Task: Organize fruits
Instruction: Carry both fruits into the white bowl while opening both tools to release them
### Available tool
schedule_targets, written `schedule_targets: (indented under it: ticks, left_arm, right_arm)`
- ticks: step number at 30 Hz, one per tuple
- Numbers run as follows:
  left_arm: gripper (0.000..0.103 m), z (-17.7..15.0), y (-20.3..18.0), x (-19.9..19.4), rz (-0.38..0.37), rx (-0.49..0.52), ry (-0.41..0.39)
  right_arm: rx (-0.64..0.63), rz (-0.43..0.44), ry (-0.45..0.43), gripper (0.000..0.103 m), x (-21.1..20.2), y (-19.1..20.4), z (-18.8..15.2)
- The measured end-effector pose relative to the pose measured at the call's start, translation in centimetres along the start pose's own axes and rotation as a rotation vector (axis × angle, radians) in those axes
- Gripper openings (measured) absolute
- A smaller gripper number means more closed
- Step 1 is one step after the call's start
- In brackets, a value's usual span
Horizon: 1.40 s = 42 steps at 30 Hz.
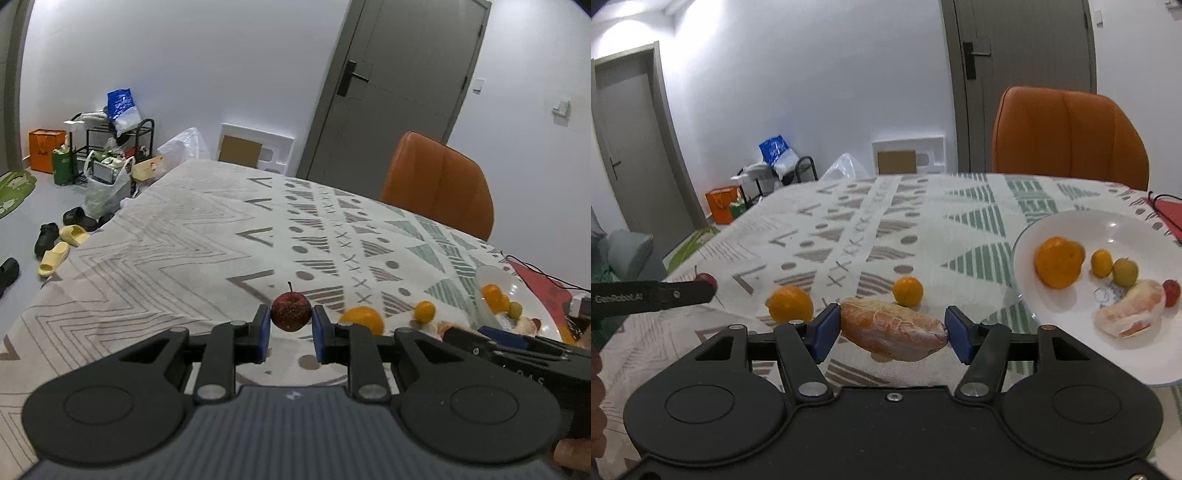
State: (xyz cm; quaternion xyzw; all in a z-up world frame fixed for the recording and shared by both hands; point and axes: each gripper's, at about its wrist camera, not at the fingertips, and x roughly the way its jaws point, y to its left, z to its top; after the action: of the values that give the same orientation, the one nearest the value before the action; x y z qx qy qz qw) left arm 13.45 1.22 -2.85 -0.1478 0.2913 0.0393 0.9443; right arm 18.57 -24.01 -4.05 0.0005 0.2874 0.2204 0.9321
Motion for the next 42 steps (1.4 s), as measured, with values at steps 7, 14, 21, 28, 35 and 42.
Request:
schedule_targets:
  ticks: [7,14,21,28,35,42]
  left_arm:
    - [0.022,0.7,-3.0,0.1,-0.057,0.050,-0.014]
    - [0.022,1.2,-6.4,0.6,-0.100,0.106,-0.017]
    - [0.022,1.1,-9.8,1.4,-0.146,0.163,-0.009]
    - [0.022,0.4,-12.3,2.5,-0.200,0.193,0.009]
    - [0.022,0.2,-14.8,3.6,-0.240,0.236,0.030]
    - [0.022,-0.2,-17.4,4.0,-0.276,0.283,0.040]
  right_arm:
    - [0.024,-0.033,-0.067,0.059,-2.6,-2.1,0.9]
    - [0.073,-0.082,-0.104,0.059,-4.5,-5.4,0.9]
    - [0.127,-0.146,-0.123,0.059,-5.8,-8.7,0.0]
    - [0.148,-0.247,-0.118,0.064,-6.0,-11.5,-1.0]
    - [0.197,-0.280,-0.132,0.065,-7.3,-13.5,-1.9]
    - [0.218,-0.266,-0.136,0.065,-8.4,-13.8,-2.5]
